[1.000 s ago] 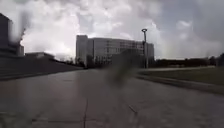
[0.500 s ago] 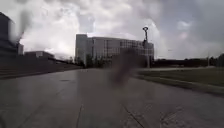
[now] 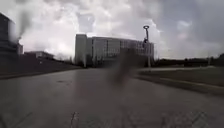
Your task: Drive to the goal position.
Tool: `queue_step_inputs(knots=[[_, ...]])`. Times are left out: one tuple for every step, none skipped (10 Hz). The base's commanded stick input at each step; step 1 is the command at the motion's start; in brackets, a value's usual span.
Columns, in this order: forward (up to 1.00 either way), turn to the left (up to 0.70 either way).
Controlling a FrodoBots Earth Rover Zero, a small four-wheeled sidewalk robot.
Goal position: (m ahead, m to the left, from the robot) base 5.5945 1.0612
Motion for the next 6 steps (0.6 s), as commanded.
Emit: queue_step_inputs(knots=[[0.7, 0.0], [0.7, 0.0], [0.7, 0.0], [0.7, 0.0], [0.7, 0.0], [0.7, 0.0]])
